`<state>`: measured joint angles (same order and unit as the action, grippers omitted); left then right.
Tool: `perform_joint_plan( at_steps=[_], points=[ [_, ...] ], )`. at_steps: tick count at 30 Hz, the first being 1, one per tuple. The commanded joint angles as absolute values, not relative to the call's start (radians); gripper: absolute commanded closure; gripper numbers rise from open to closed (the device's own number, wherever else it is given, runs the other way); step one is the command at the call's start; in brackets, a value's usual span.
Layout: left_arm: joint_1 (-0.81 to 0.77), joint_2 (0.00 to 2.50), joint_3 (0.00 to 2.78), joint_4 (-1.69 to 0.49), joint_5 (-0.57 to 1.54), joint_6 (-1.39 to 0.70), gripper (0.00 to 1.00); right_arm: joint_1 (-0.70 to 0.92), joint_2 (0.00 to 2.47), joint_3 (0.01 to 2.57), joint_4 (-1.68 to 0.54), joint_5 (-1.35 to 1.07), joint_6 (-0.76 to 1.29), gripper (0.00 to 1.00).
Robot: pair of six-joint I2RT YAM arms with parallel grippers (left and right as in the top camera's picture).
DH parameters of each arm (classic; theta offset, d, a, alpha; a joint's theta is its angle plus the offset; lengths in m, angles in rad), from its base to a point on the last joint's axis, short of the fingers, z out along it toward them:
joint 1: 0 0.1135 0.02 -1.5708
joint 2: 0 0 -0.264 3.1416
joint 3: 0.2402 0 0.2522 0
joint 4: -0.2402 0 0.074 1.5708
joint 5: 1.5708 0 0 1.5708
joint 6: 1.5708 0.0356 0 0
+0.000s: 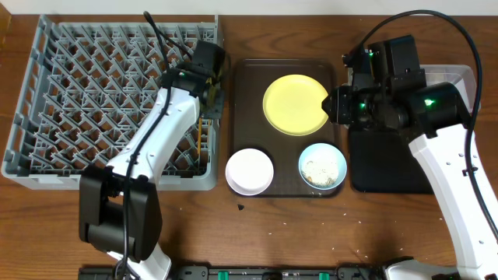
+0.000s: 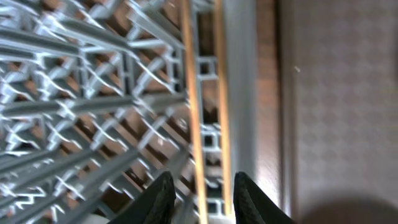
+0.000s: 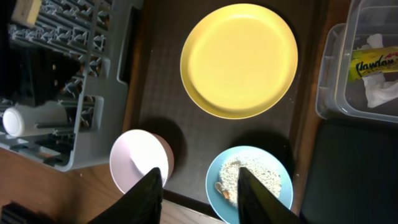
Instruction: Sort waste into correct bins and load items into the dishwasher
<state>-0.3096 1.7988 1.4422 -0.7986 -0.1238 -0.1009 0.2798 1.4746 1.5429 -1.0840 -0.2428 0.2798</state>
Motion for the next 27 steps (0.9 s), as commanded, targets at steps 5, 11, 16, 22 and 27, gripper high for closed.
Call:
perform_joint_plan(
  at_steps=[5,11,16,22,27],
  points=[
    [-0.466,1.622,1.472,-0.805,0.234,-0.170,0.63,0.249,1.472,1.549,-1.074,-0.229,0.313,0.45],
    [-0.613,1.653,1.455,-0.804,0.228,-0.221,0.58,0.119,1.444,1.549,-1.075,-0.229,0.378,0.45],
    [-0.693,1.728,1.428,-0.791,0.229,-0.271,0.58,0.035,1.428,1.549,-1.097,-0.229,0.378,0.43],
    [-0.780,1.866,1.426,-0.756,0.229,-0.347,0.58,-0.010,1.428,1.549,-1.121,-0.230,0.377,0.40],
    [-0.777,1.869,1.447,-0.786,0.157,-0.369,0.58,0.017,1.429,1.549,-1.187,-0.287,0.315,0.50]
  ],
)
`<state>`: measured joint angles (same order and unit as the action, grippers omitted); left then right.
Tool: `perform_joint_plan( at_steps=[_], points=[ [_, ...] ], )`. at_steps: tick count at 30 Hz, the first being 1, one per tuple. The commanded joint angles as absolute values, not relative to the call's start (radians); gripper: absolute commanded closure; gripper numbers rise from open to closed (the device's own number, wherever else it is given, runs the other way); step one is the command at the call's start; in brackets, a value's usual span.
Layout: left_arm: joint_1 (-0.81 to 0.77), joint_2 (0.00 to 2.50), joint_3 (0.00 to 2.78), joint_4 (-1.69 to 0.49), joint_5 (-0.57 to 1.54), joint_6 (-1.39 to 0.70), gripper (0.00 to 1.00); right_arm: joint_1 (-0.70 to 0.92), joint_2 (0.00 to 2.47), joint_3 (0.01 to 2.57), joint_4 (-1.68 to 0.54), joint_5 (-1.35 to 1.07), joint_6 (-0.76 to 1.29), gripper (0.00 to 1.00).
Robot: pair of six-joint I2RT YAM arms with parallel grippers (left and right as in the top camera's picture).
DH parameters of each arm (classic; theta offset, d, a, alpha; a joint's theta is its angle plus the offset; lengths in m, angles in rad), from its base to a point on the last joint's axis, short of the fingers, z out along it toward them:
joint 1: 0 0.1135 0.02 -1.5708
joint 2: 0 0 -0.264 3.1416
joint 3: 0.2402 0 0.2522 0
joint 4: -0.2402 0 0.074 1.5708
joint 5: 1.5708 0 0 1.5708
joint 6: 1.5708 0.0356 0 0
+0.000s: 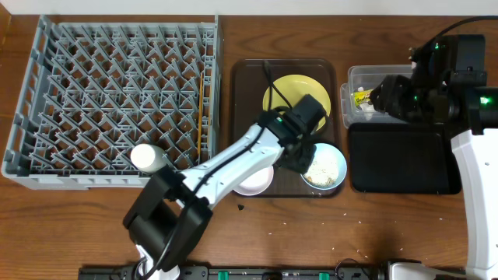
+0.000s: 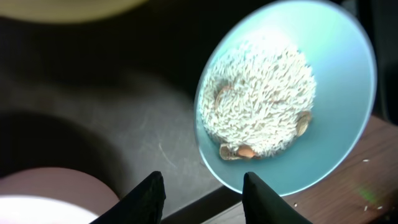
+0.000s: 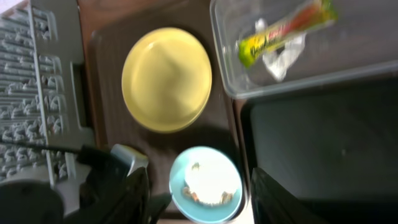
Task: Sort waste into correct bins and load items into the dishwasher
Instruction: 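Grasp the light-blue rice bowl with the right gripper, then carry the blue bowl right and tip the rice onto the black tray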
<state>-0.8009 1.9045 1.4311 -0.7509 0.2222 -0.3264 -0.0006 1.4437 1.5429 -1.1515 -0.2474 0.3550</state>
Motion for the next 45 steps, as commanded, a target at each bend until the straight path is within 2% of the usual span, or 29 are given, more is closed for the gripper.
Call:
perform_joint_plan(
  at_steps=[1,5,11,15,19,22,32,43,45],
  points=[
    [-0.764,1.855,1.458,-0.804,0.130,-0.373,0.58,0.028,1.430,1.547,-1.201,-0.286,0.307,0.50],
    [-0.651,1.717,1.487,-0.852,0.036,-0.372,0.57,0.110,1.435,1.506,-1.228,-0.285,0.299,0.50],
    [-0.440,1.488,1.487,-0.897,0.036,-0.367,0.52,0.300,1.440,1.346,-1.113,-0.261,0.306,0.56],
    [-0.318,1.354,1.487,-0.943,0.036,-0.360,0.36,0.428,1.461,1.215,-1.004,-0.130,0.370,0.59],
    [-0.227,1.253,1.487,-0.965,0.036,-0.360,0.27,0.516,1.480,1.117,-0.892,-0.117,0.371,0.58],
    [-0.176,1.185,1.487,-0.974,0.036,-0.360,0.16,0.565,1.509,1.053,-0.838,-0.016,0.436,0.57],
    [-0.168,1.151,1.487,-0.991,0.036,-0.361,0.10,0.626,1.662,1.004,-0.697,-0.001,0.461,0.67],
    [-0.168,1.157,1.487,-0.991,0.036,-0.361,0.09,0.641,1.763,1.008,-0.705,0.107,0.577,0.99],
    [-0.168,1.157,1.487,-0.991,0.036,-0.361,0.09,0.641,1.760,1.013,-0.719,0.108,0.580,0.99]
  ],
)
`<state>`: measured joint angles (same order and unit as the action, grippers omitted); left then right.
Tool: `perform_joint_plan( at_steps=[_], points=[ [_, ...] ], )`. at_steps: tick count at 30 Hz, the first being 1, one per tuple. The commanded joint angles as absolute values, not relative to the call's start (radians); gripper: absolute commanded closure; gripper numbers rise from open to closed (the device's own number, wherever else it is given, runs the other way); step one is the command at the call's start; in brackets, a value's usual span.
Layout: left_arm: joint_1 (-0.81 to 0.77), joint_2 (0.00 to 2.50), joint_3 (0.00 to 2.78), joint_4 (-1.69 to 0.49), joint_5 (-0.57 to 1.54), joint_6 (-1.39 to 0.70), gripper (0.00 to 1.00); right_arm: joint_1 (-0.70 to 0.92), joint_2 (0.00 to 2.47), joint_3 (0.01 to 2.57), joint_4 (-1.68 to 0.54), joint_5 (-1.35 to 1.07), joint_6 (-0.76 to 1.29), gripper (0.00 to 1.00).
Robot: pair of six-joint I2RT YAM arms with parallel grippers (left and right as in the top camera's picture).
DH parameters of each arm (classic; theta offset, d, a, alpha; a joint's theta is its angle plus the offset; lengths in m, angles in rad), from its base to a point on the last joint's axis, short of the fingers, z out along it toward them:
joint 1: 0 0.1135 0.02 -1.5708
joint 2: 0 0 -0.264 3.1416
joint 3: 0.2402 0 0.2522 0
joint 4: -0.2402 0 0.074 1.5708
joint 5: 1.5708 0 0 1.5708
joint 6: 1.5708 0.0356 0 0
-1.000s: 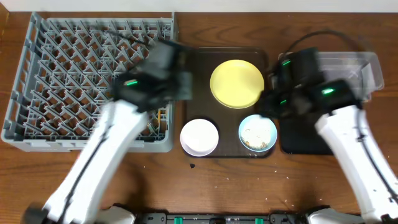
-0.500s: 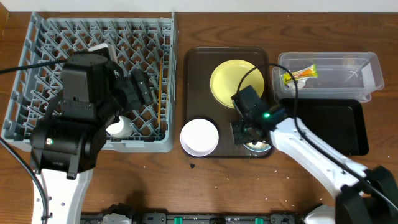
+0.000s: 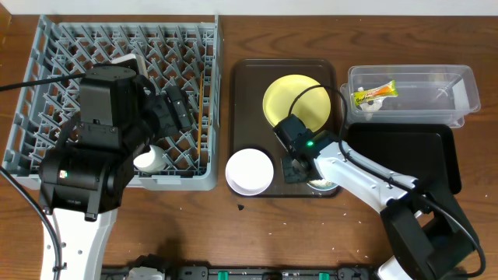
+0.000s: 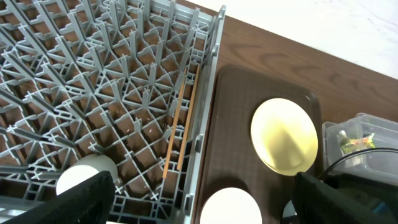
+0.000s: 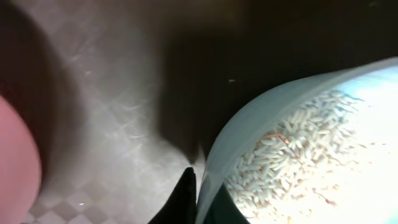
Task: Sort waste into correct bins and load items into the dishwasher
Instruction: 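Carry the blue bowl right and tip the rice onto the black tray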
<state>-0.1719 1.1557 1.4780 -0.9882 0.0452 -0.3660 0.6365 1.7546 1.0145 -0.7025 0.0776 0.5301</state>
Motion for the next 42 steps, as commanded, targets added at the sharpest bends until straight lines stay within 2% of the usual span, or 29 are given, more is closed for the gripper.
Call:
perform_joint_plan(
  at_steps=[1,8,14,21,31,38,42],
  points=[
    [-0.168,1.157,1.487,-0.991,0.036,-0.361,0.09,0.641,1.753,1.016,-0.727,0.107,0.580,0.99],
    [-0.168,1.157,1.487,-0.991,0.036,-0.361,0.09,0.624,1.586,1.019,-0.779,0.001,0.568,0.99],
    [-0.168,1.157,1.487,-0.991,0.036,-0.361,0.08,0.503,1.415,1.019,-0.798,-0.175,0.514,0.99],
    [-0.168,1.157,1.487,-0.991,0.036,-0.361,0.08,0.192,1.356,1.015,-0.887,-0.376,0.355,0.99],
    [-0.168,1.157,1.487,-0.991,0.036,-0.361,0.08,-0.294,1.438,0.879,-0.752,-0.963,0.076,0.99],
    [-0.168,1.157,1.487,-0.991,0.036,-0.361,0.08,-0.476,1.570,0.808,-0.608,-1.255,-0.015,0.99],
    [-0.168,1.157,1.487,-0.991,0.036,-0.361,0.08,-0.546,1.655,0.804,-0.597,-1.438,-0.103,0.99]
  ],
)
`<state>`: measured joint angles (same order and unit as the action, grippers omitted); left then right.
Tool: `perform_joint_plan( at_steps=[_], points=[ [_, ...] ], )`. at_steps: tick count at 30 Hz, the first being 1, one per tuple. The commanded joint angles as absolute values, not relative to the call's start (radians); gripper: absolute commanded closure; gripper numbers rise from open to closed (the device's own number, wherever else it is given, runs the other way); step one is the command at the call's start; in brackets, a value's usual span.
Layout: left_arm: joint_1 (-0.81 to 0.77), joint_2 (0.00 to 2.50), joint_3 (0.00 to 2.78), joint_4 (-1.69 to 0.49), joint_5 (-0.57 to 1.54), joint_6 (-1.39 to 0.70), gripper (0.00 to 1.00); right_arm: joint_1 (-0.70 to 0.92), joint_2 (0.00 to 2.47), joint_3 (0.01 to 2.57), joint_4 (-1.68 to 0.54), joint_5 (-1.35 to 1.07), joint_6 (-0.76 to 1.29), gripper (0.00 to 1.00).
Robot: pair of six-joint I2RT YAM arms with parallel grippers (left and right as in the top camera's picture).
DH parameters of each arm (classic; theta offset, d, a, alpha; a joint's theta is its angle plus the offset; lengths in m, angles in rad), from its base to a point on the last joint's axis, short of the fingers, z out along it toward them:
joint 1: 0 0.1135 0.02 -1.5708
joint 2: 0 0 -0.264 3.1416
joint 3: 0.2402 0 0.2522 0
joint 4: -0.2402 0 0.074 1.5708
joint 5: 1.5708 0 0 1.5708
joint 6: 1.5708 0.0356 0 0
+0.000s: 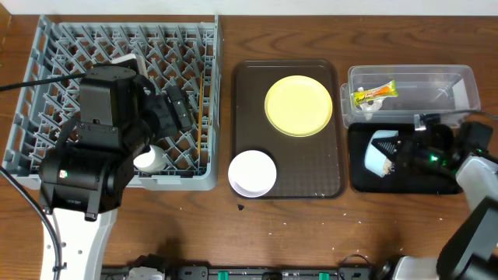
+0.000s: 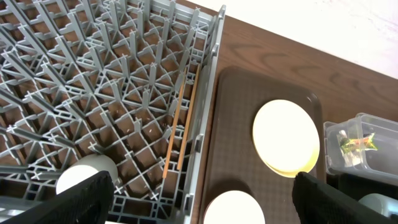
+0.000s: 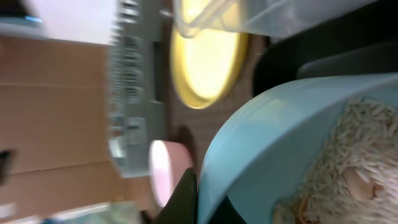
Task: Sort waste into correct bins and load items into the dishwasher
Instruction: 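Carry the blue bowl right and tip the rice onto the black tray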
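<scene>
My right gripper (image 3: 202,198) is shut on the rim of the light blue bowl (image 1: 383,152), which is tilted over the black bin (image 1: 424,177) at the right. The rice (image 3: 339,165) is still in the bowl. A yellow plate (image 1: 299,105) and a white bowl (image 1: 252,173) lie on the brown tray (image 1: 311,167). High over the grey dish rack (image 1: 47,93), my left gripper (image 2: 205,202) stands wide open and holds nothing. A pair of chopsticks (image 2: 183,127) and a white cup (image 2: 84,174) lie in the rack.
A clear bin (image 1: 440,82) behind the black one holds a yellow wrapper (image 1: 373,93) and crumpled paper. Crumbs lie on the wooden table (image 1: 311,233) in front of the tray.
The blue bowl has left the tray's front right corner and is now held tilted over the black bin by my right gripper. The left arm has not moved.
First my left gripper was at the chopsticks on the rack's right edge, with the right one above the tray. Then the left was over the blue bowl. Later it stood high over the rack while the right gripped the bowl's rim, and now the bowl is over the black bin.
</scene>
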<state>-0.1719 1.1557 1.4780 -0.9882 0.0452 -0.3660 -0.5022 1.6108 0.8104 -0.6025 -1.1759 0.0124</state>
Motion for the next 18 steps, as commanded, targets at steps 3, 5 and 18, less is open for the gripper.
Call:
perform_joint_plan(
  at_steps=[3,5,18],
  points=[
    [-0.168,1.157,1.487,-0.991,0.036,-0.361,0.08,-0.581,1.693,0.804,-0.598,-1.504,-0.127,0.99],
    [-0.168,1.157,1.487,-0.991,0.036,-0.361,0.08,-0.598,1.705,0.804,-0.599,-1.552,-0.130,0.99],
    [-0.168,1.157,1.487,-0.991,0.036,-0.361,0.08,-0.621,1.705,0.804,-0.663,-1.560,-0.175,0.99]
  ],
)
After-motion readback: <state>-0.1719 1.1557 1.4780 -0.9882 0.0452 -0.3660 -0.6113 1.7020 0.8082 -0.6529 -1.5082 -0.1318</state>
